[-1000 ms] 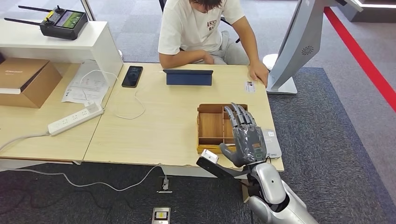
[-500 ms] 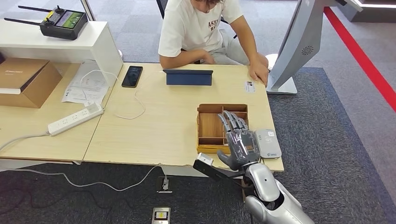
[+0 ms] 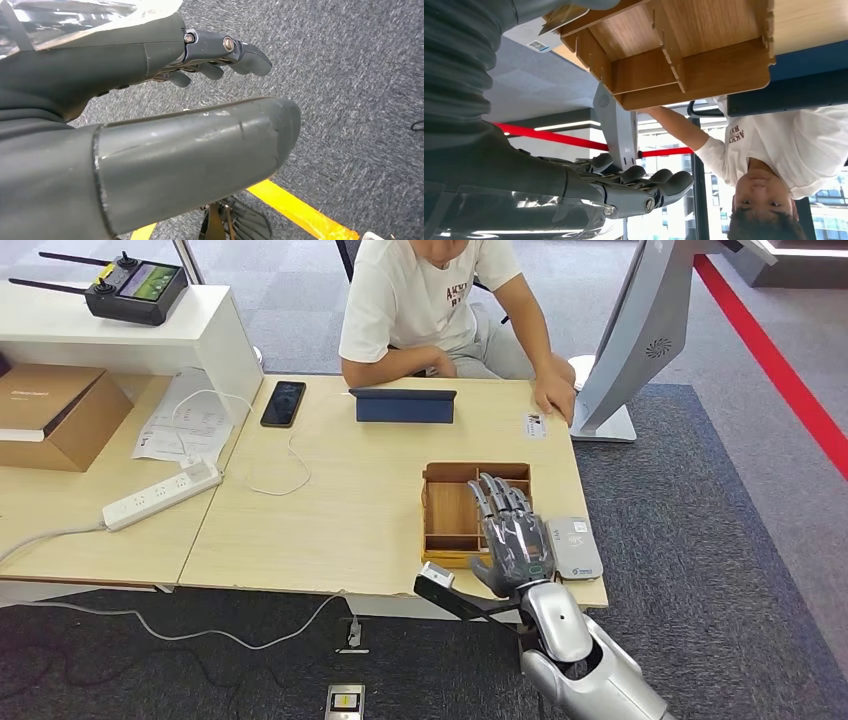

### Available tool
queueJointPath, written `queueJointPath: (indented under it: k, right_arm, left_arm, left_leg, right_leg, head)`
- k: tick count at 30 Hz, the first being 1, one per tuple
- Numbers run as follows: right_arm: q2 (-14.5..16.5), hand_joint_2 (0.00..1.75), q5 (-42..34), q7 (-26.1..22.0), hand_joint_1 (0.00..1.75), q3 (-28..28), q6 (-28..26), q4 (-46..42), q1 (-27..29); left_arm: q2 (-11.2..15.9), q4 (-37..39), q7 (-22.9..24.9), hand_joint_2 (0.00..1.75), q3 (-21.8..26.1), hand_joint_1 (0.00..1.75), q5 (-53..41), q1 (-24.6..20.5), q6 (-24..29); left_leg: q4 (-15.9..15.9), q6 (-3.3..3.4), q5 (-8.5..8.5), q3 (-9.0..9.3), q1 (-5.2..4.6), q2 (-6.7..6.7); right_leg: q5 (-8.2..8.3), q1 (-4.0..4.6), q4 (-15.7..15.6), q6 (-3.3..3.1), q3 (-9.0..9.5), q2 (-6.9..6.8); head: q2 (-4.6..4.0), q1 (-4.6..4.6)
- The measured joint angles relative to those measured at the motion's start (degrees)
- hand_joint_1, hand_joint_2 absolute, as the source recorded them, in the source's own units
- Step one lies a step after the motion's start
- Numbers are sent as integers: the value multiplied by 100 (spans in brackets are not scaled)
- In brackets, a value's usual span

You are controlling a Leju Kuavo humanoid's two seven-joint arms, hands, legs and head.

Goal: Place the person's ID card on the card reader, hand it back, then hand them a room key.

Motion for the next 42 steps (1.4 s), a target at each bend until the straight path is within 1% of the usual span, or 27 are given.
queueJointPath:
  k: [9, 18, 27, 37, 42]
  right_arm:
    - [-15, 175, 90, 159, 0, 21, -32, 428, -87]
    - [-79, 175, -30, 173, 0, 19, -105, 730, -85]
    - [-157, 175, -80, 239, 0, 2, -228, 900, -28]
    - [-161, 175, -65, 180, 0, -8, -268, 1000, -11]
    - [-160, 175, -66, 168, 4, -16, -268, 1049, 9]
  left_arm:
    - [0, 0, 65, 0, -116, 0, -10, -2, -16]
    - [0, 0, 49, 0, -180, 0, -42, -3, -15]
    - [0, 0, 133, 0, -296, 0, -110, -3, -36]
    - [0, 0, 246, 0, -411, 0, -115, -6, -20]
    - [0, -2, 246, 0, -450, 0, -120, -6, -16]
  left_leg:
    - [0, 0, 0, 0, 0, 0]
    - [0, 0, 0, 1, 0, 0]
    - [1, 0, 0, 1, 0, 1]
    - [1, 0, 0, 2, 0, 1]
    - [1, 0, 0, 1, 0, 1]
  right_leg:
    - [0, 0, 0, 0, -1, 0]
    - [0, 0, 0, 0, -1, 0]
    - [0, 0, 0, 0, -1, 0]
    - [0, 0, 0, 0, -1, 0]
    - [0, 0, 0, 0, -1, 0]
  head:
    - [0, 0]
    - [0, -1]
    - [0, -1]
    - [0, -1]
    - [0, 0]
